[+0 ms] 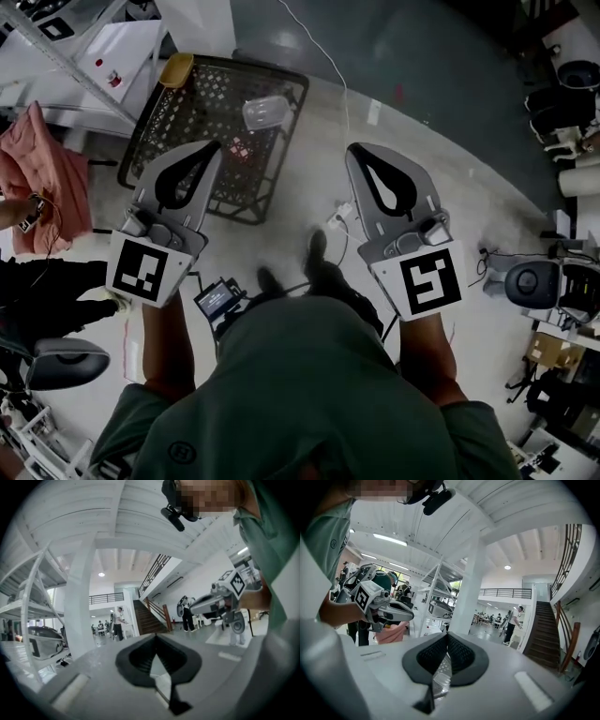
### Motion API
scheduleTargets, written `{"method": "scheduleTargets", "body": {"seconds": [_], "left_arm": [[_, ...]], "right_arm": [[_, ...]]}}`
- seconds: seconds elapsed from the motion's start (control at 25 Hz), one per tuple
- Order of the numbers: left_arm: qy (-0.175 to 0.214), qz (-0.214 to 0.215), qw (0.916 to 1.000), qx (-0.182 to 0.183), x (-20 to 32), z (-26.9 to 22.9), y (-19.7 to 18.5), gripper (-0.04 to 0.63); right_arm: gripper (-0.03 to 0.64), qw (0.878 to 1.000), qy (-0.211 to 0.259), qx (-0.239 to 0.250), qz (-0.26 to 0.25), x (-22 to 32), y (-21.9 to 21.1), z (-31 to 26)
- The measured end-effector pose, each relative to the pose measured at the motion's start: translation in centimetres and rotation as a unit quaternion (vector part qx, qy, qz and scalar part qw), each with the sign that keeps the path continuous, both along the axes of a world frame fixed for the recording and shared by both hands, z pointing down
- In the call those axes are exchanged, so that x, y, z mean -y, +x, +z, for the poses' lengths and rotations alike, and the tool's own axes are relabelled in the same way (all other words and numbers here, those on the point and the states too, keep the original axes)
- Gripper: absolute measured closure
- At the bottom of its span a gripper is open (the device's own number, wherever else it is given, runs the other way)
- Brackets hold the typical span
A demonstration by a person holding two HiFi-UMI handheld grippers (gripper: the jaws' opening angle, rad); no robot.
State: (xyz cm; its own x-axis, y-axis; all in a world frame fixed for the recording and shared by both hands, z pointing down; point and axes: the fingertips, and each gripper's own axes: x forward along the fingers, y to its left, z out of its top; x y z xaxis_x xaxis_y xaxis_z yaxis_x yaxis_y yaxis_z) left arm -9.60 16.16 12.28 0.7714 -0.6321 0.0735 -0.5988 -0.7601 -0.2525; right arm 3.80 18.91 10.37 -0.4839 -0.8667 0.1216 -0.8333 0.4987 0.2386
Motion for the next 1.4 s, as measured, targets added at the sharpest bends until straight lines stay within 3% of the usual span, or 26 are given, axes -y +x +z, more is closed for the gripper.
{"method": "scheduleTargets", "body": {"seconds": [0.24,0.52,0.88,1.16,1.4], "left_arm": [[-0.006,-0.053,0.9985,0.014,2.7,0.2,0.3,0.594],[-0.012,-0.097,0.9948,0.029,7.5,1.6,4.0,0.594],[-0.015,-0.153,0.9872,0.042,10.4,0.7,6.3,0.594],[-0.025,-0.165,0.9845,0.056,11.3,1.6,5.5,0.594],[-0.028,-0.130,0.9902,0.042,14.8,2.4,4.5,0.594]], "right_arm": [[0.611,0.999,0.002,0.017,-0.052,4.7,0.9,0.2],[0.611,0.993,-0.008,0.035,-0.110,11.1,4.0,2.1],[0.611,0.985,-0.019,0.054,-0.163,15.3,7.0,2.7],[0.611,0.982,-0.030,0.059,-0.176,16.6,6.2,3.9],[0.611,0.988,-0.032,0.029,-0.150,18.7,5.4,4.1]]}}
